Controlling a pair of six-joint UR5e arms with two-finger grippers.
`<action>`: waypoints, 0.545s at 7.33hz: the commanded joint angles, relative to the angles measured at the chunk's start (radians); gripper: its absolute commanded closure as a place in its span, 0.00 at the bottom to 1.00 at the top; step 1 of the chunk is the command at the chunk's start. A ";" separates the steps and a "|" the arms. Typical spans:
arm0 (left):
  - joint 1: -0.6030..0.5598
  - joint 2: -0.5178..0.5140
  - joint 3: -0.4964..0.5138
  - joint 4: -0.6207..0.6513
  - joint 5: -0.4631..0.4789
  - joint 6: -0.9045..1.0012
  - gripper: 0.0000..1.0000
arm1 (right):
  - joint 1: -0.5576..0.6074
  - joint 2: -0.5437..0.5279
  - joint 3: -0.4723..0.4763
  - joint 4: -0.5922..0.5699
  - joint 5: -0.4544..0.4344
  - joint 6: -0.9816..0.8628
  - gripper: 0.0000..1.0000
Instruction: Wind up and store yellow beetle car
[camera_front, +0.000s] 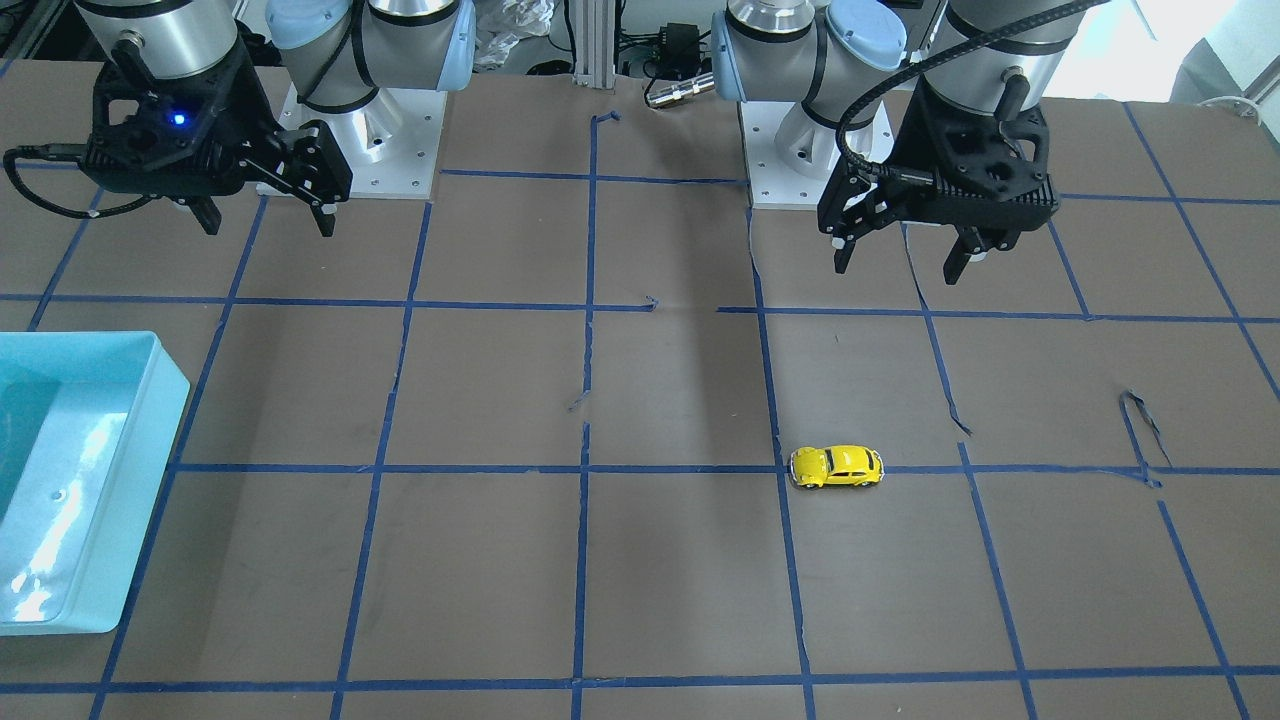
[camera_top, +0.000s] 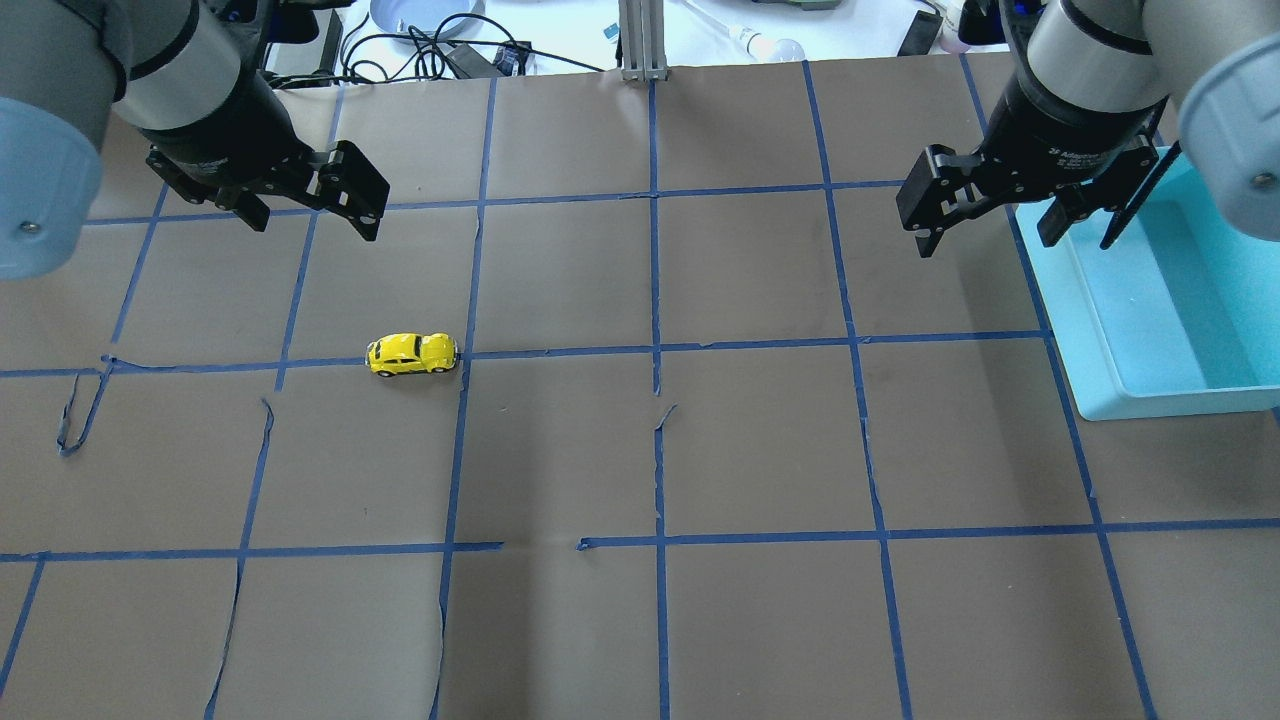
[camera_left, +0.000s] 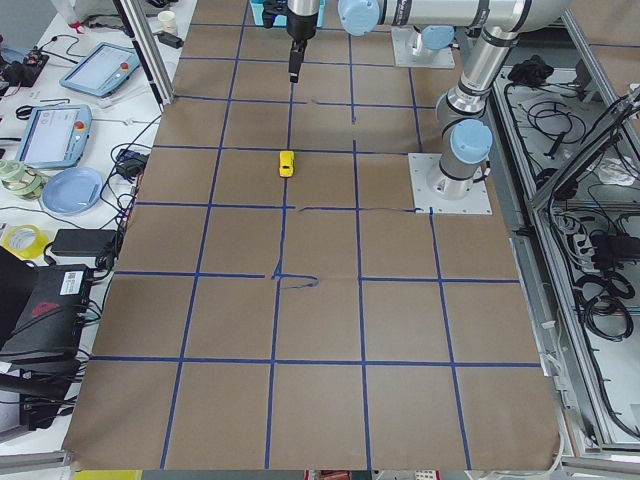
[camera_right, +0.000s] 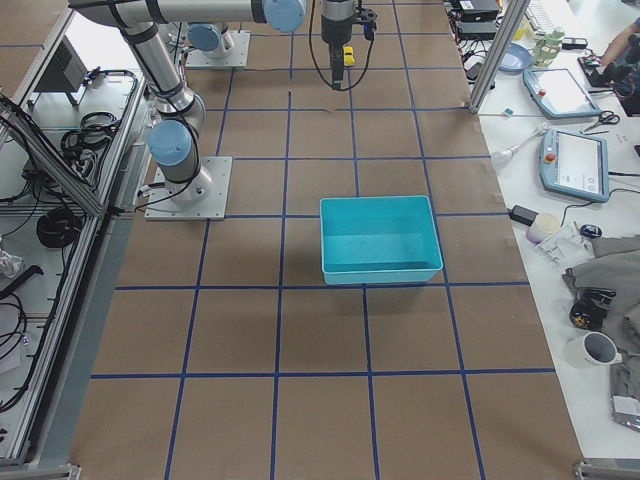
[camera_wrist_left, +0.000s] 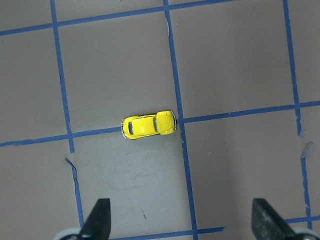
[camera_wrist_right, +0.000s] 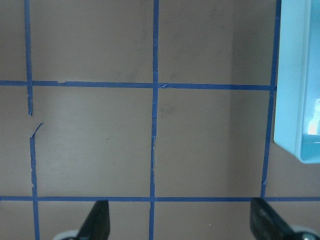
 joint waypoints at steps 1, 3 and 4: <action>0.000 -0.003 -0.001 -0.002 0.002 0.005 0.03 | -0.001 0.000 0.000 0.002 -0.002 0.000 0.00; -0.001 -0.001 -0.001 -0.005 0.001 0.006 0.05 | -0.001 0.000 0.001 0.002 -0.002 0.000 0.00; 0.000 0.000 -0.001 -0.005 0.001 0.008 0.00 | -0.001 0.000 0.001 0.002 -0.002 0.000 0.00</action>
